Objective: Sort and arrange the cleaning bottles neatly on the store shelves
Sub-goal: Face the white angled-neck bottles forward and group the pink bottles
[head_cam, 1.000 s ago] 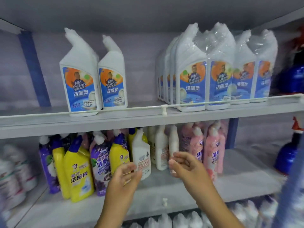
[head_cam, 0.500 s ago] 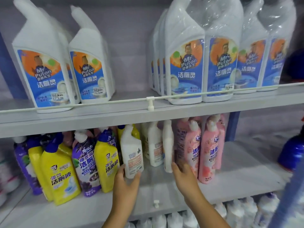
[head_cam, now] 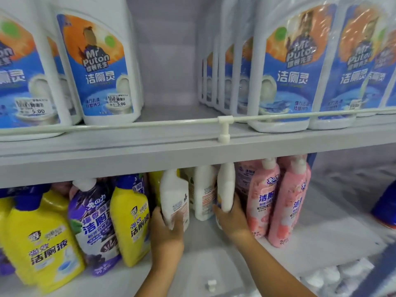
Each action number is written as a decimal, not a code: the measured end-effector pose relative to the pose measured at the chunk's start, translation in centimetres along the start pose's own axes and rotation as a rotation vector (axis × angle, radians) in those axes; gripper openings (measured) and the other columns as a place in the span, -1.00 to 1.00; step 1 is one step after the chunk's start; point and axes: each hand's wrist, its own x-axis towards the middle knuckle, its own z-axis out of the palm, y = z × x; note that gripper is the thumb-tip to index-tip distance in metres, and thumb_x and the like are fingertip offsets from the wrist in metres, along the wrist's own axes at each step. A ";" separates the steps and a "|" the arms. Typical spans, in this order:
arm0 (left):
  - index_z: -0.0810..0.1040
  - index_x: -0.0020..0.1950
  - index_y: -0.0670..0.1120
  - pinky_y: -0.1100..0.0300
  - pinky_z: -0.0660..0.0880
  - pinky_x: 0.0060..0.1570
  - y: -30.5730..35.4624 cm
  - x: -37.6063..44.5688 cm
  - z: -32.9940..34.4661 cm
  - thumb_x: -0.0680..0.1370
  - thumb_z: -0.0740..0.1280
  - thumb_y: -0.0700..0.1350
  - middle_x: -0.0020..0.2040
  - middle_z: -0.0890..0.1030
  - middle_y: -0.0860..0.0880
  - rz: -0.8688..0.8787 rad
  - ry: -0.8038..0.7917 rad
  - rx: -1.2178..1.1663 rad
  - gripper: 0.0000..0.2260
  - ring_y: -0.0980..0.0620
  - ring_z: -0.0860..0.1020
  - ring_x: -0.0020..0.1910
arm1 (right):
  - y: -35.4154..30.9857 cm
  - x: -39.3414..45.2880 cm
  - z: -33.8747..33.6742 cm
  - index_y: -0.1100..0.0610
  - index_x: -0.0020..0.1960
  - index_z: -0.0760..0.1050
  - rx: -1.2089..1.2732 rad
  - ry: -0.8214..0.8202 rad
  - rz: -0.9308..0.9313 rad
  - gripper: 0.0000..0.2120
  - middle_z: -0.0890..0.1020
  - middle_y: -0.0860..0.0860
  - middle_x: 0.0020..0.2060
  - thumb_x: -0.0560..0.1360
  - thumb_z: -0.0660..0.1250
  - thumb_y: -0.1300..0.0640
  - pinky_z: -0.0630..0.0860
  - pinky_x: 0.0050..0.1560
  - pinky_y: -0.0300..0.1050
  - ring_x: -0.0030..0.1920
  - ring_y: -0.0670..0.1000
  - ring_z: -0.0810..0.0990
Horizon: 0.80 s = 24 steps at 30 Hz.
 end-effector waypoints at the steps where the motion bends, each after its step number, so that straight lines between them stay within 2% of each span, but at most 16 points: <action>1: 0.48 0.10 -0.01 0.13 0.44 -0.04 0.0 0.3 -0.1 0.54 0.47 -0.08 0.01 0.60 0.03 0.002 -0.017 0.009 -0.78 -0.05 0.59 0.00 | -0.1 0.0 0.1 0.07 0.49 0.27 -0.029 -0.012 0.014 -0.37 0.55 0.05 0.30 0.50 0.46 0.17 0.48 0.29 -0.07 0.29 0.08 0.55; 3: 0.47 0.09 0.01 0.14 0.42 -0.04 0.0 1.0 -0.3 0.54 0.48 -0.07 0.00 0.59 0.04 0.000 -0.050 0.051 -0.78 -0.06 0.57 -0.03 | -0.3 -0.2 0.4 0.07 0.43 0.27 -0.034 0.000 -0.007 -0.45 0.53 0.05 0.27 0.52 0.42 0.23 0.43 0.23 -0.17 0.29 0.07 0.53; 4: 0.47 0.09 0.01 0.15 0.41 -0.05 0.0 1.2 -0.5 0.54 0.48 -0.05 0.00 0.59 0.04 -0.002 -0.070 0.076 -0.78 -0.04 0.55 -0.04 | -0.4 -0.5 0.6 0.06 0.36 0.31 -0.012 0.036 -0.033 -0.49 0.54 0.02 0.22 0.50 0.44 0.24 0.43 0.27 -0.16 0.28 0.06 0.53; 6: 0.48 0.09 0.03 0.15 0.42 -0.07 -0.1 1.4 -1.0 0.55 0.47 -0.03 -0.01 0.60 0.06 0.013 -0.104 0.121 -0.79 -0.02 0.54 -0.07 | -0.4 -1.2 1.1 0.04 0.32 0.36 0.006 0.148 -0.096 -0.42 0.58 -0.02 0.18 0.36 0.48 0.08 0.51 0.30 -0.05 0.21 0.00 0.57; 9: 0.51 0.11 0.08 0.14 0.49 -0.09 -0.5 0.7 -2.2 0.55 0.46 -0.05 -0.02 0.64 0.15 0.022 -0.139 0.107 -0.80 0.04 0.61 -0.04 | 0.4 -2.9 1.4 0.01 0.32 0.37 -0.041 0.194 -0.128 -0.31 0.58 -0.01 0.11 0.22 0.42 -0.10 0.59 0.17 0.04 0.11 0.02 0.59; 12: 0.54 0.17 0.08 0.25 0.48 -0.10 -0.5 -1.2 -3.7 0.55 0.47 -0.11 -0.02 0.65 0.20 0.016 -0.143 0.048 -0.75 0.15 0.62 -0.01 | 1.3 -5.4 1.0 0.04 0.47 0.22 -0.060 0.129 -0.113 -0.06 0.44 0.06 0.21 0.16 0.47 -0.14 0.54 0.23 0.12 0.21 0.12 0.48; 14: 0.52 0.22 0.09 0.32 0.46 -0.09 -0.4 -2.5 -4.9 0.55 0.47 -0.13 0.01 0.64 0.22 0.026 -0.167 0.036 -0.71 0.23 0.60 0.00 | 1.4 -6.9 0.2 0.05 0.53 0.16 -0.084 0.072 -0.127 0.08 0.34 0.04 0.29 0.15 0.59 -0.15 0.43 0.35 0.02 0.30 0.07 0.38; 16: 0.50 0.21 0.14 0.39 0.46 -0.07 -0.3 -3.5 -6.1 0.56 0.45 -0.16 0.00 0.64 0.28 0.021 -0.212 0.031 -0.69 0.34 0.58 0.00 | 1.3 -8.0 -1.0 -0.02 0.56 0.09 -0.104 -0.056 -0.105 0.16 0.25 -0.04 0.33 0.15 0.68 -0.15 0.30 0.39 -0.12 0.33 -0.05 0.28; 17: 0.51 0.19 0.17 0.38 0.48 -0.04 -0.3 -3.8 -6.7 0.57 0.45 -0.16 -0.01 0.66 0.30 0.008 -0.232 0.032 -0.70 0.35 0.59 -0.01 | 1.4 -8.3 -1.8 -0.07 0.56 0.08 -0.116 -0.130 -0.096 0.18 0.25 -0.08 0.35 0.15 0.69 -0.18 0.29 0.40 -0.14 0.35 -0.09 0.27; 19: 0.54 0.14 0.19 0.24 0.54 0.03 -0.5 -4.2 -7.7 0.56 0.45 -0.14 0.01 0.69 0.30 -0.026 -0.241 0.023 -0.74 0.30 0.63 0.03 | 1.5 -8.3 -3.6 -0.15 0.50 0.14 -0.094 -0.257 -0.069 0.07 0.36 -0.13 0.36 0.18 0.69 -0.18 0.42 0.35 -0.18 0.35 -0.12 0.39; 21: 0.55 0.13 0.17 0.16 0.55 0.04 -0.4 -4.4 -8.5 0.57 0.45 -0.12 0.05 0.69 0.21 -0.056 -0.252 0.034 -0.77 0.18 0.64 0.07 | 1.0 -8.1 -5.1 -0.19 0.43 0.19 0.014 -0.398 -0.024 -0.13 0.50 -0.20 0.30 0.31 0.66 -0.01 0.49 0.14 -0.34 0.28 -0.20 0.50; 23: 0.55 0.19 0.13 0.07 0.58 0.11 -0.1 -4.8 -9.1 0.58 0.45 -0.11 0.10 0.69 0.15 -0.074 -0.254 0.040 -0.76 0.09 0.64 0.12 | 0.5 -7.7 -5.9 -0.13 0.41 0.24 0.100 -0.465 0.004 -0.23 0.58 -0.22 0.21 0.38 0.61 0.14 0.52 0.05 -0.37 0.19 -0.25 0.57; 24: 0.55 0.22 0.12 0.03 0.58 0.15 0.0 -5.1 -9.3 0.58 0.44 -0.12 0.12 0.69 0.13 -0.079 -0.255 0.037 -0.74 0.07 0.64 0.14 | 0.3 -7.4 -6.1 -0.08 0.40 0.28 0.127 -0.487 0.015 -0.27 0.63 -0.17 0.18 0.39 0.60 0.17 0.54 0.08 -0.33 0.15 -0.22 0.62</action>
